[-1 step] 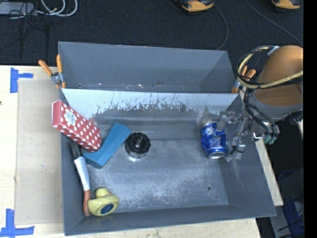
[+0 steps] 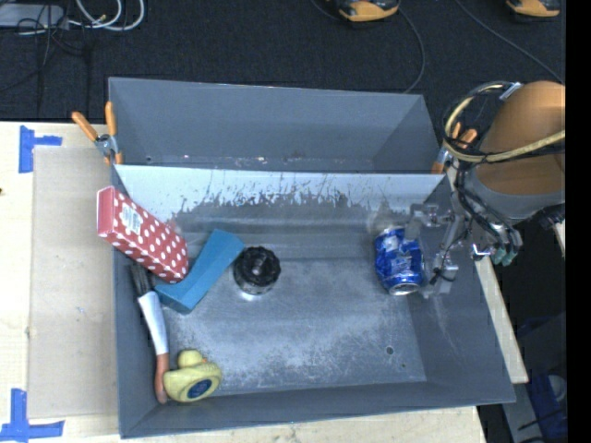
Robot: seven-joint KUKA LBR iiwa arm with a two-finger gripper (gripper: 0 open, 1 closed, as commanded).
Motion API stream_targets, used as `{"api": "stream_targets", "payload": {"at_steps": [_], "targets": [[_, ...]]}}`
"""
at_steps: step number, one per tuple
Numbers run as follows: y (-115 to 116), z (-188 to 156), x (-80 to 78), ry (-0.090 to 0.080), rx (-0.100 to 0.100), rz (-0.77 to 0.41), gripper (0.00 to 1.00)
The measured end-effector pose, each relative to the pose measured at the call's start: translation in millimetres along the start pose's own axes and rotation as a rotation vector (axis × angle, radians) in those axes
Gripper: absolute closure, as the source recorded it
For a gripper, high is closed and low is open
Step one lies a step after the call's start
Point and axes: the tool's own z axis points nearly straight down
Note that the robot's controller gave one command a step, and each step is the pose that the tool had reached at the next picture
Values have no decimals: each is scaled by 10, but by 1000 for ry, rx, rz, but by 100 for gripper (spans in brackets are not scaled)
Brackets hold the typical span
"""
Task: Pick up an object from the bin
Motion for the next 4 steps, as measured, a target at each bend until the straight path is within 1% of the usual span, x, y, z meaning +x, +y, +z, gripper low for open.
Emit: {"api": "stream_targets", "payload": {"at_steps": [1, 2, 3, 4], "targets": [[-139, 624, -142, 0, 0, -109, 0], [-123, 891, -79, 7, -4, 12, 0], [688, 888, -167, 3, -2, 113, 0], [169, 1110, -54, 7, -4, 370, 0]]}}
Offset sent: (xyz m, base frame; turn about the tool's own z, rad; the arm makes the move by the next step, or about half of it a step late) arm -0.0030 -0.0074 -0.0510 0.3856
